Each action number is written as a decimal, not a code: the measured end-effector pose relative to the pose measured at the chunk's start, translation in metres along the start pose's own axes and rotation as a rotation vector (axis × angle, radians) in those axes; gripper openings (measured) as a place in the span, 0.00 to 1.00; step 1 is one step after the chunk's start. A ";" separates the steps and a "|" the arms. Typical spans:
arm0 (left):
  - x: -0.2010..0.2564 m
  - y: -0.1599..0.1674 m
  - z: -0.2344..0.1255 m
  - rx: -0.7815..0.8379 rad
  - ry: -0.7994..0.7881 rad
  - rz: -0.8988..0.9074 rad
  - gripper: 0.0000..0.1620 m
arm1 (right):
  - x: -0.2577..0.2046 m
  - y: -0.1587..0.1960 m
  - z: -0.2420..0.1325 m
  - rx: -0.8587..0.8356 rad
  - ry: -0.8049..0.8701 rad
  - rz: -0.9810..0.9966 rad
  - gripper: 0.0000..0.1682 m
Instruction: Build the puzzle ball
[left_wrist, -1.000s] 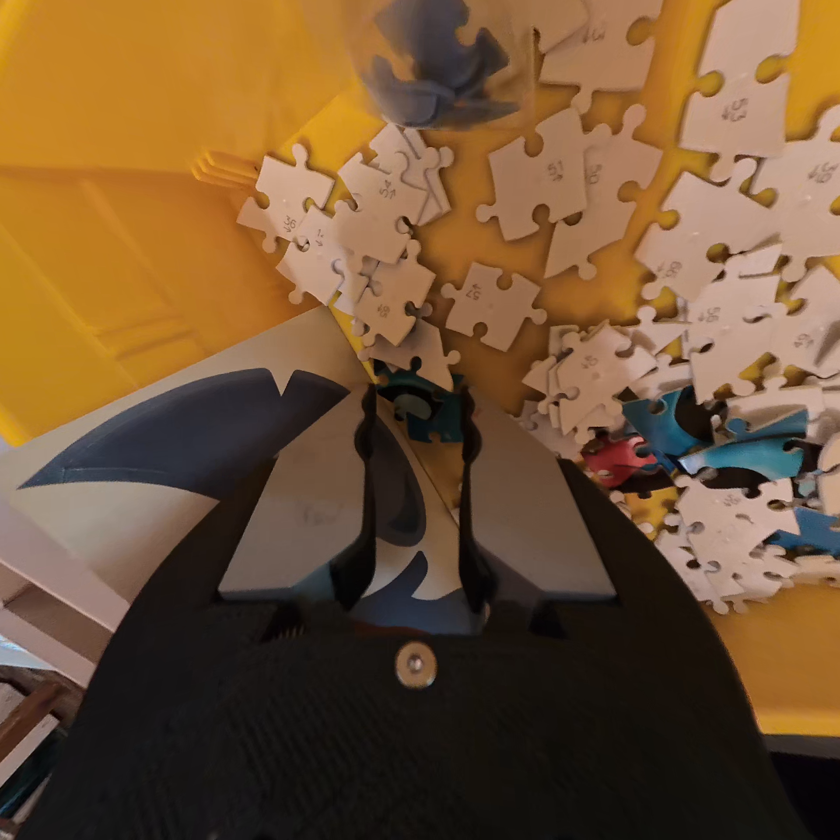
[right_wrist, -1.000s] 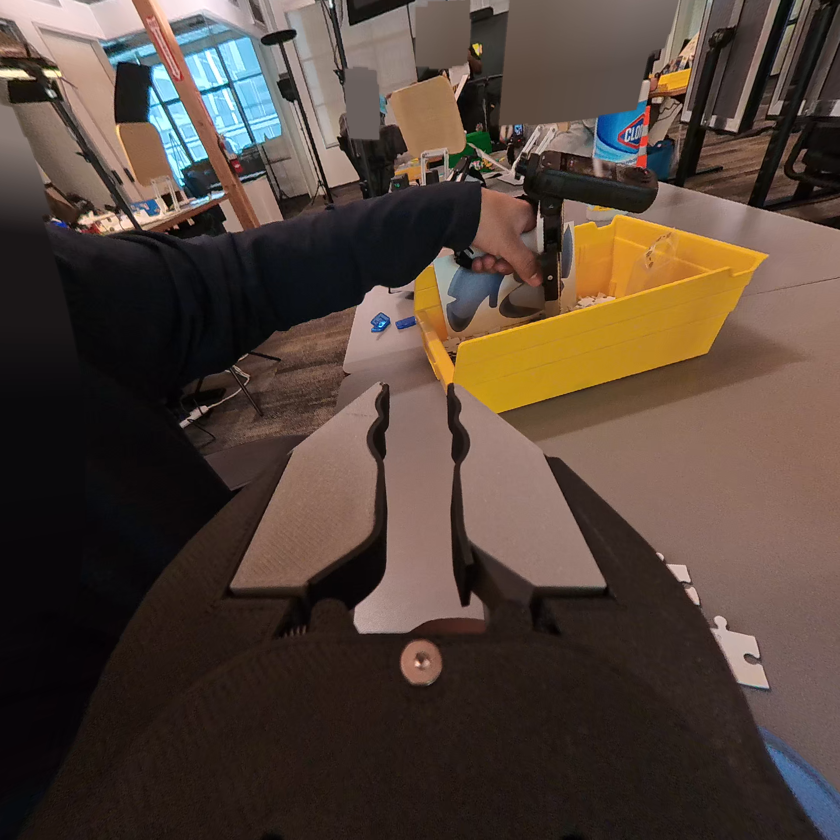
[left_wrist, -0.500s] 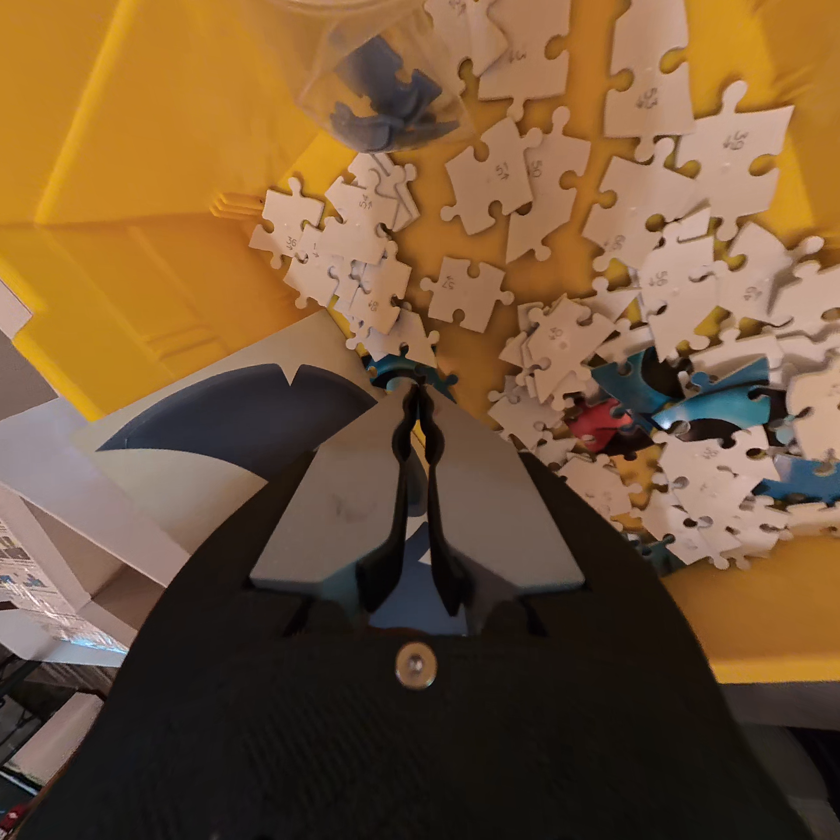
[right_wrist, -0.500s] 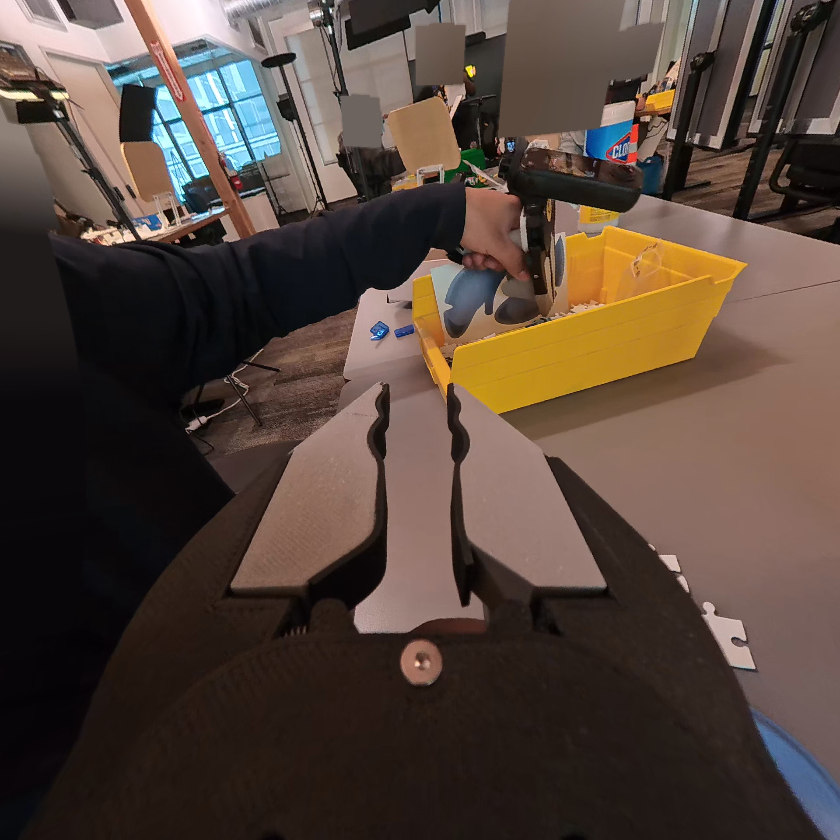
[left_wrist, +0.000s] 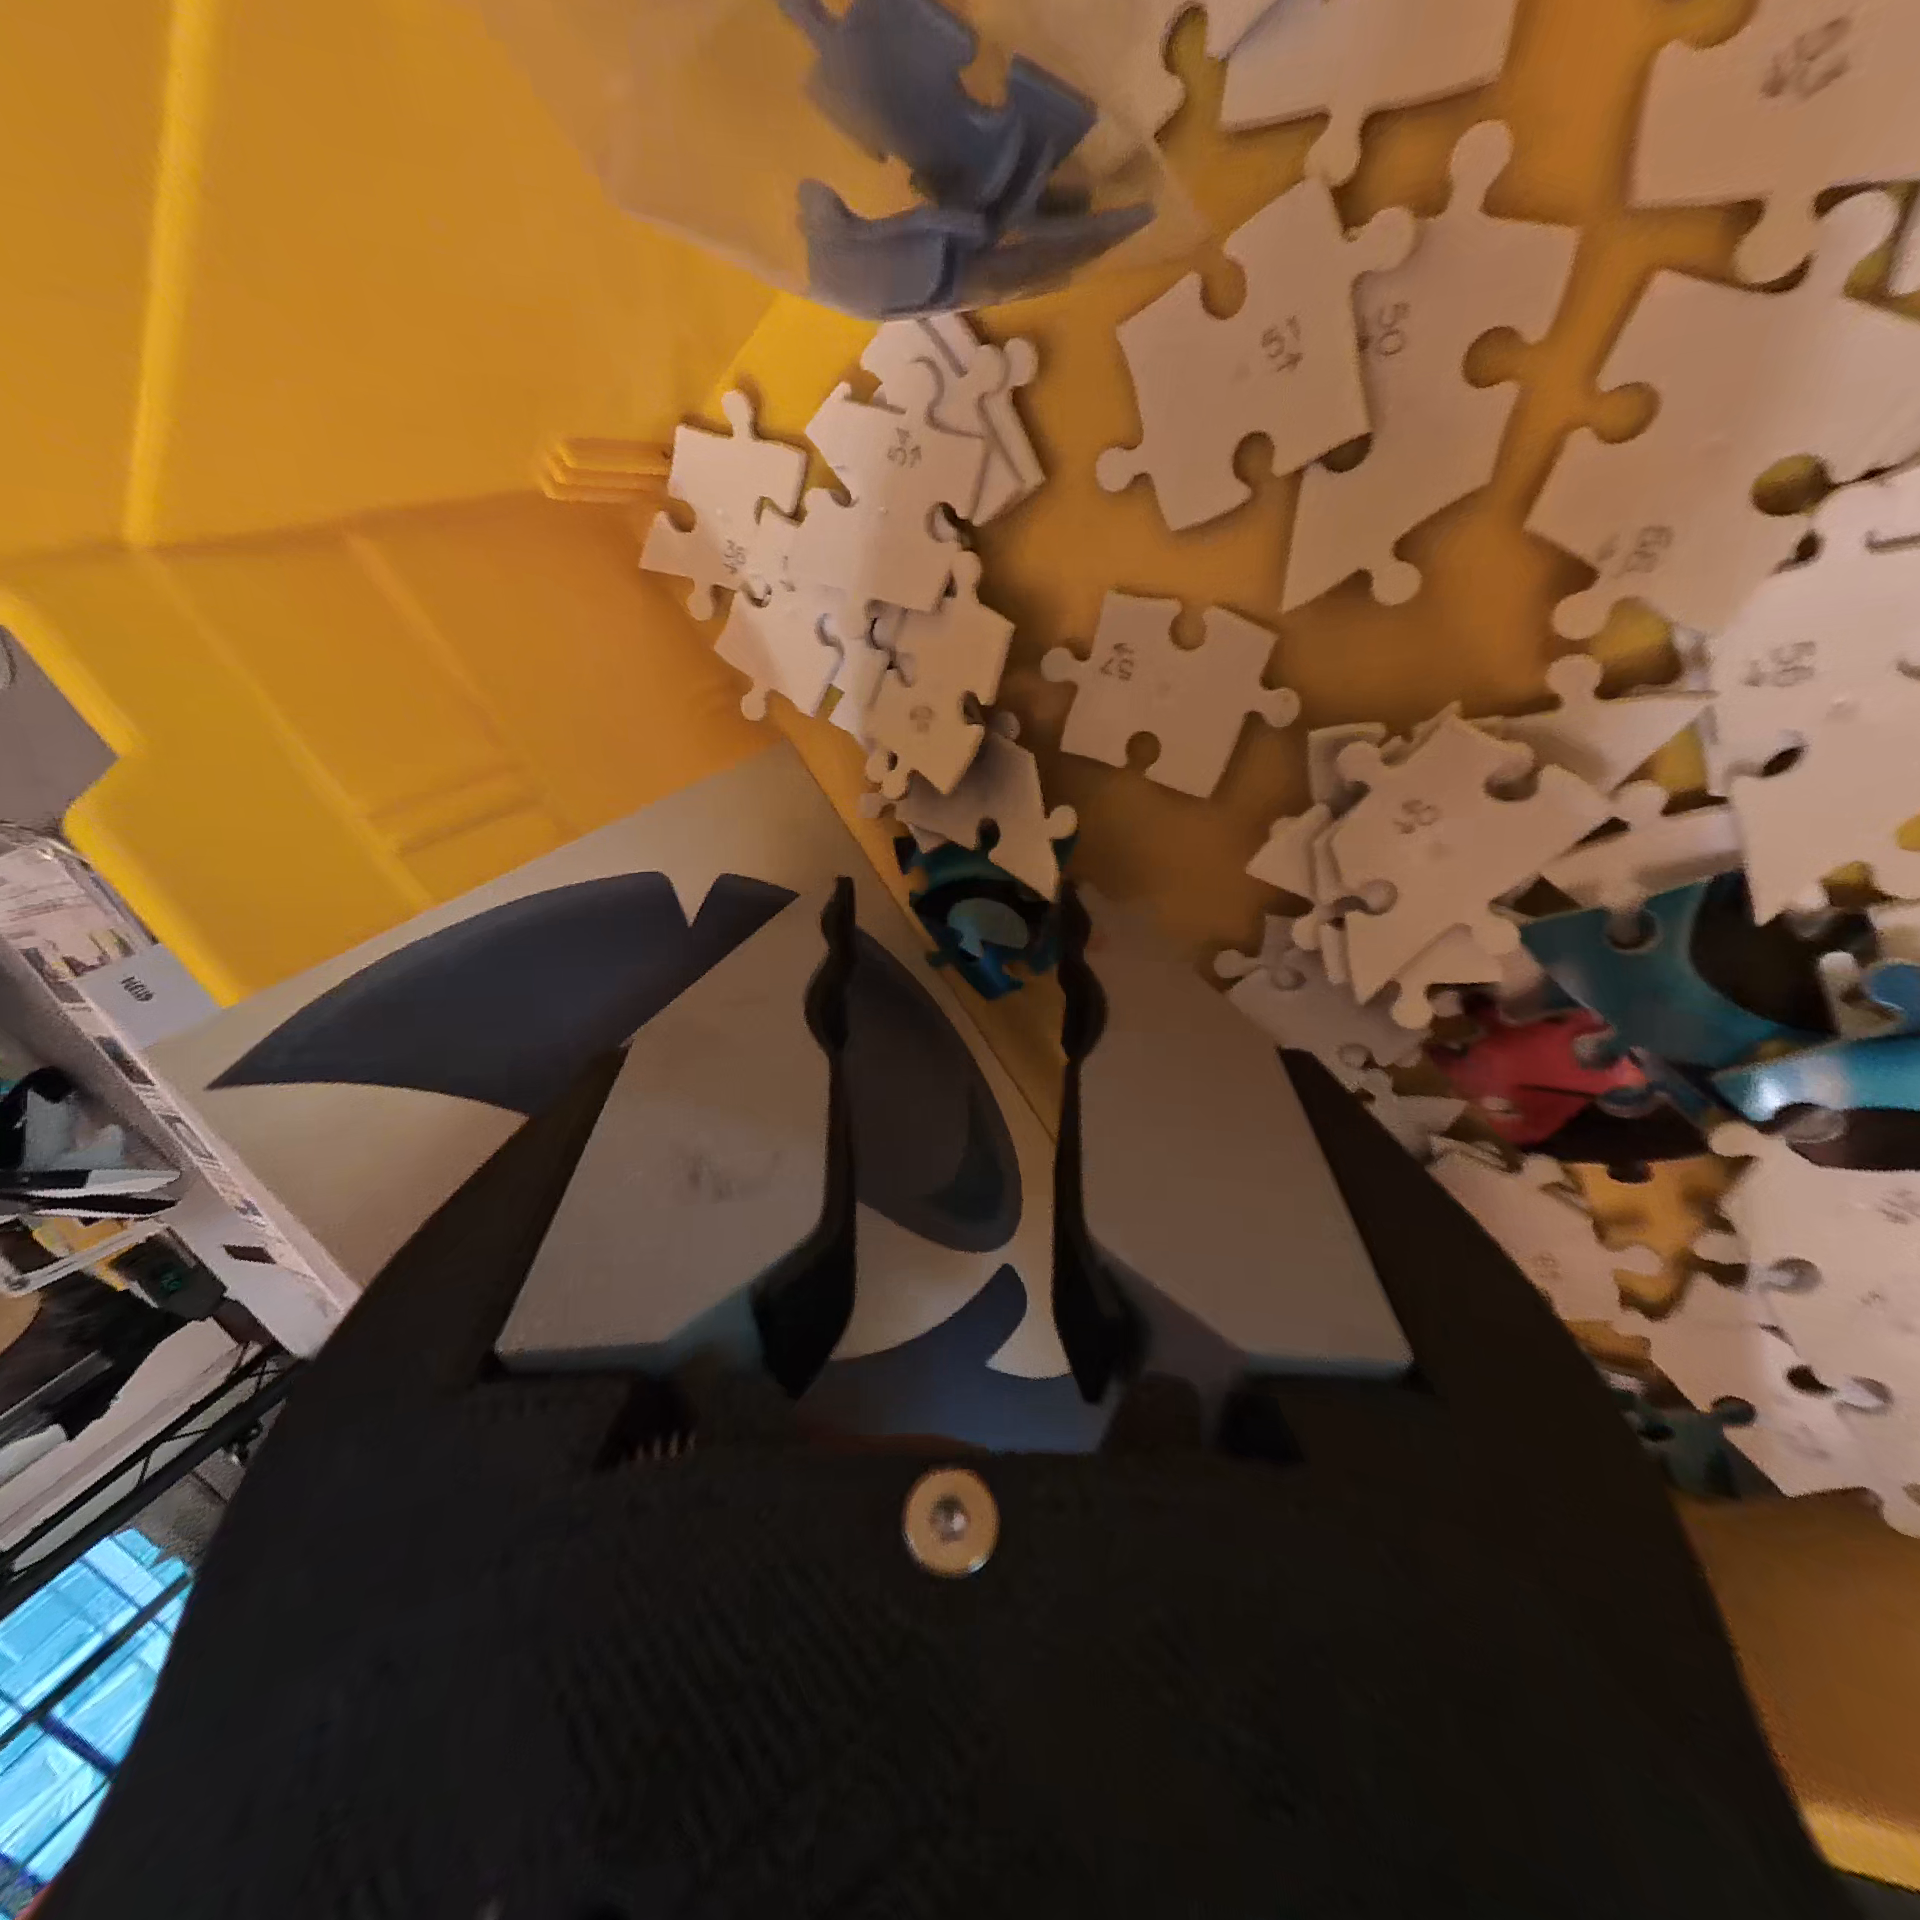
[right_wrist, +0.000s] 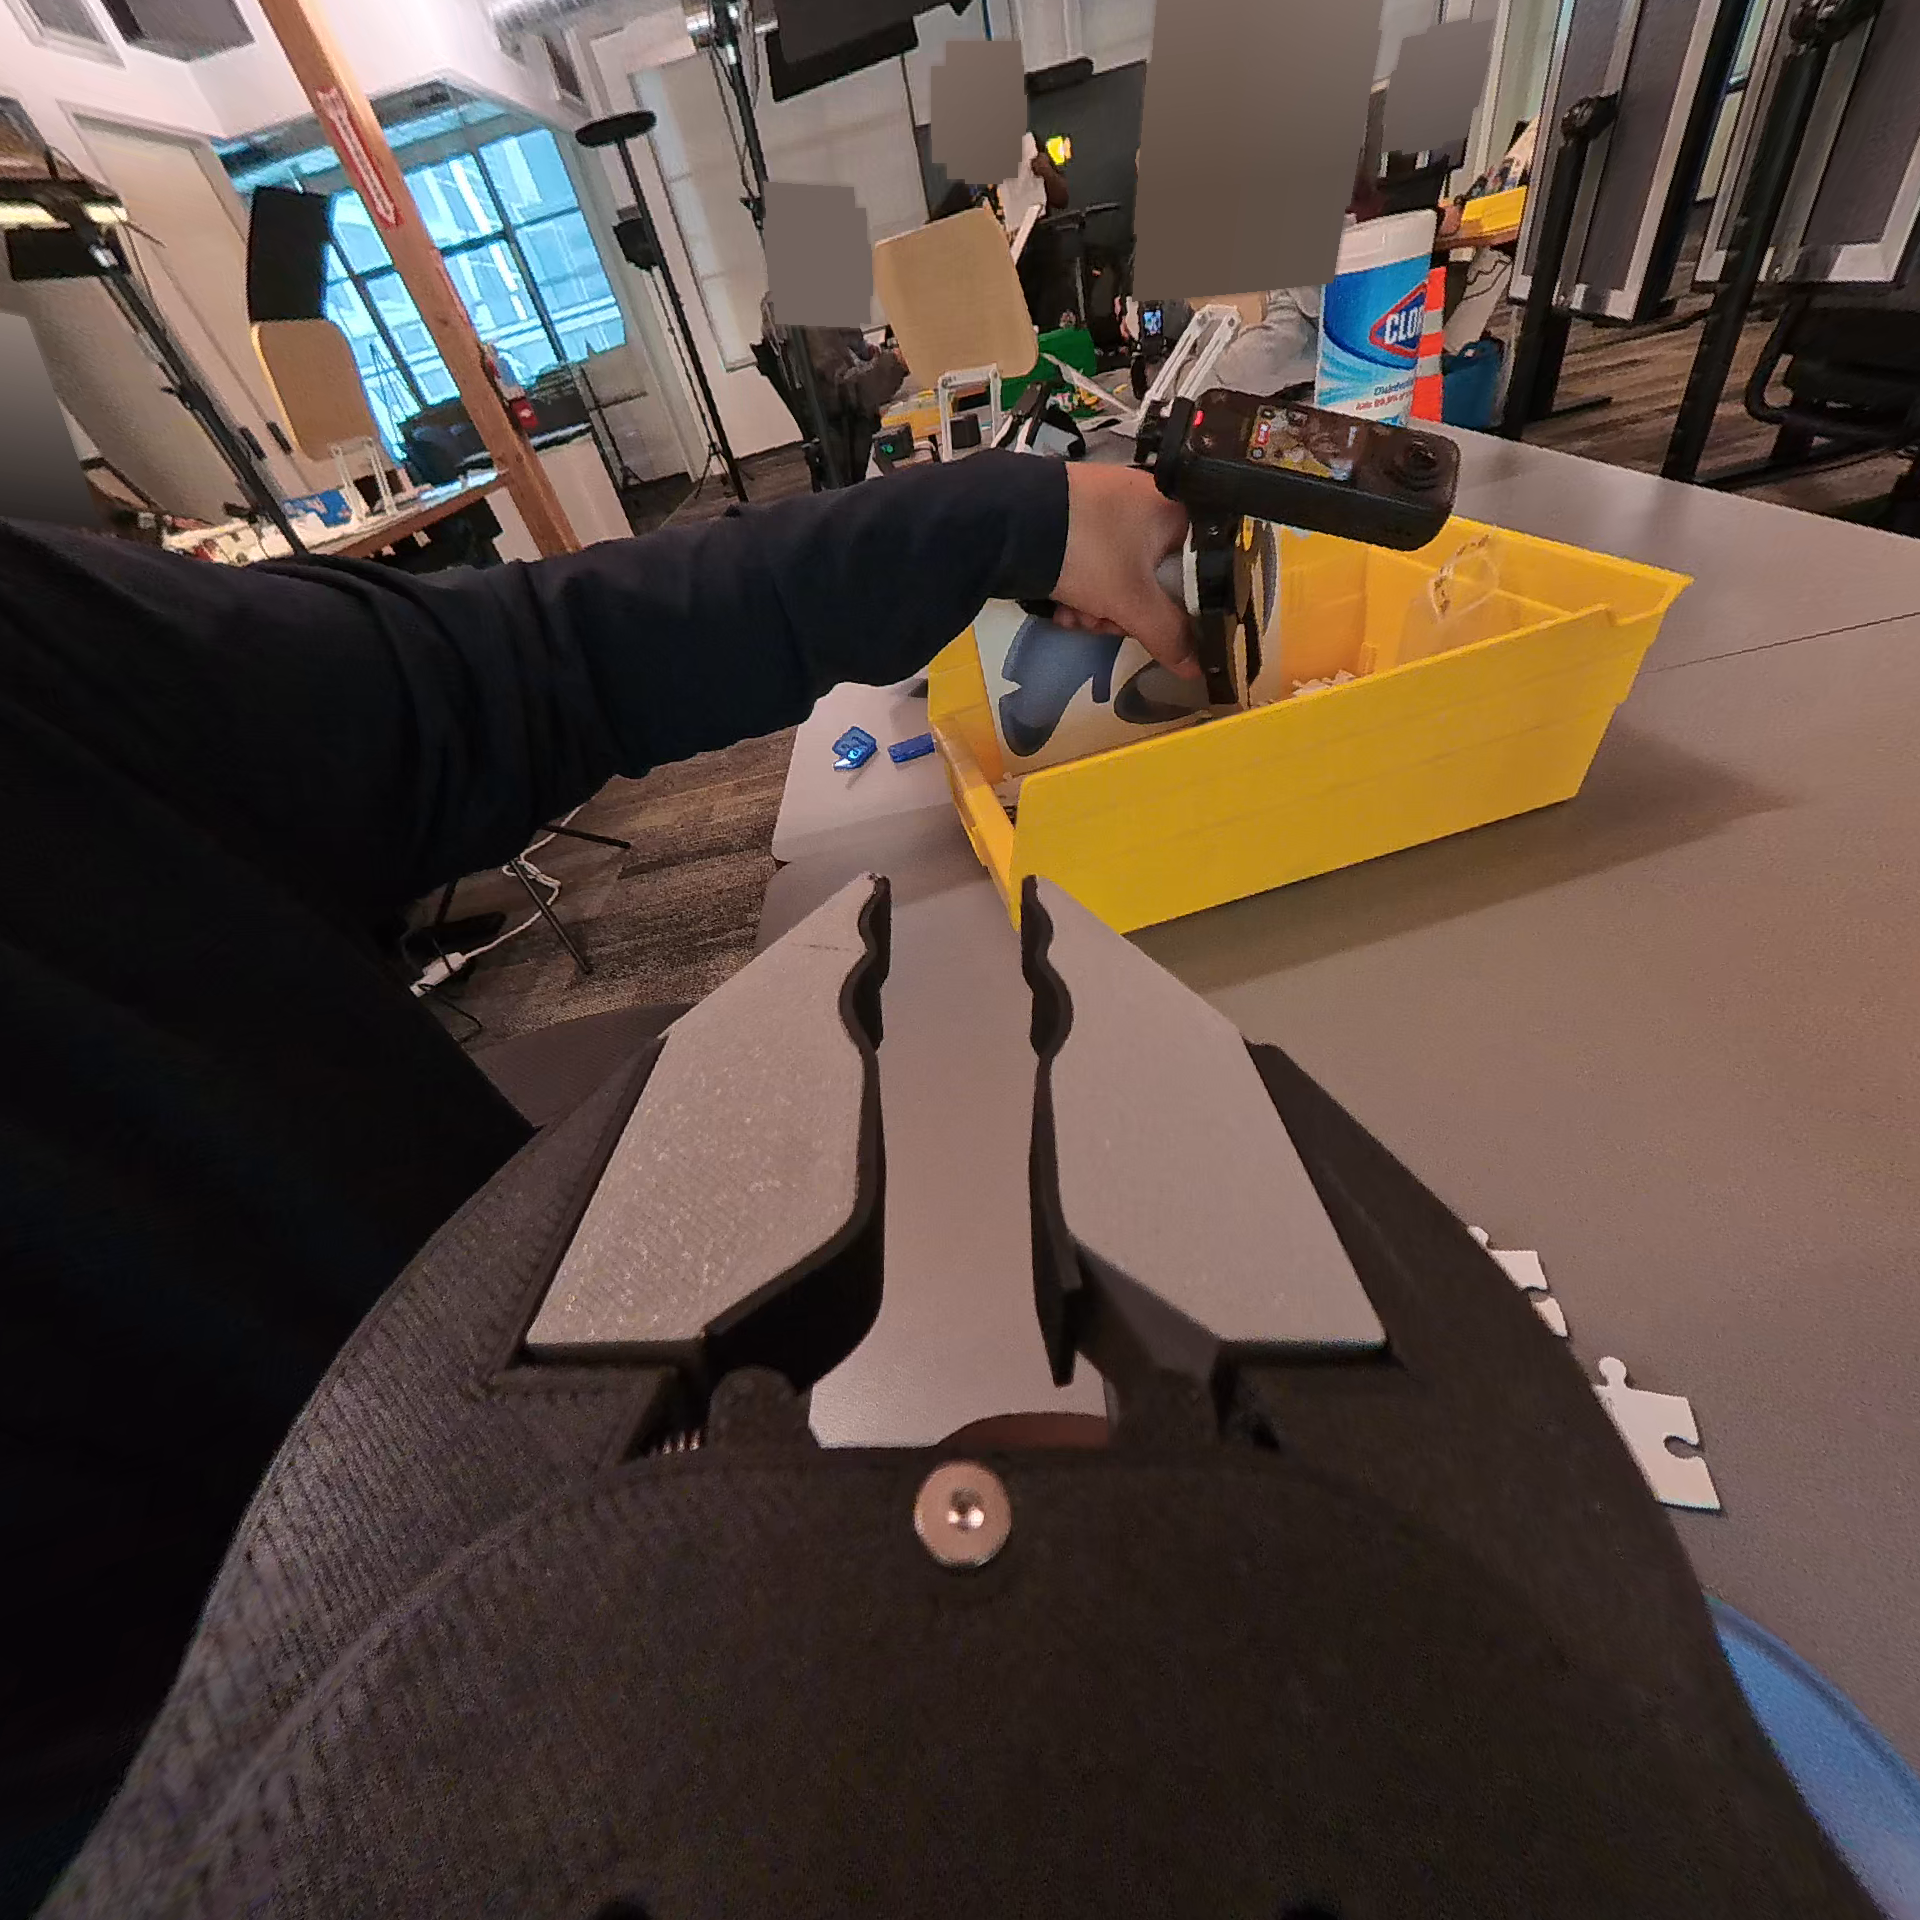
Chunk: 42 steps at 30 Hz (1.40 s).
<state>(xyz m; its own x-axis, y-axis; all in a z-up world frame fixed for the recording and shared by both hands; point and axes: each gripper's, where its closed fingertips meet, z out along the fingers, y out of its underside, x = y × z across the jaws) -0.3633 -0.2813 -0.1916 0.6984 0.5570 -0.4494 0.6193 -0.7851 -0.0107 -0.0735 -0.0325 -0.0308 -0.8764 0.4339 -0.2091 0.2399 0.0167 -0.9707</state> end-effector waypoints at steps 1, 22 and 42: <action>0.003 0.000 0.001 0.002 0.017 0.001 0.19 | 0.001 0.001 0.000 -0.003 0.001 0.002 0.13; 0.007 -0.005 -0.020 0.089 0.026 -0.002 0.00 | 0.000 0.003 -0.002 -0.010 0.000 -0.003 0.13; 0.006 -0.001 -0.034 0.122 0.030 0.002 0.00 | 0.002 0.004 -0.003 -0.010 0.003 0.002 0.13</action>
<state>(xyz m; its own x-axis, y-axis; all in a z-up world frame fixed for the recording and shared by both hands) -0.3473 -0.2674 -0.1638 0.7109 0.5619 -0.4229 0.5711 -0.8122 -0.1191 -0.0729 -0.0289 -0.0347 -0.8744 0.4371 -0.2106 0.2458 0.0247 -0.9690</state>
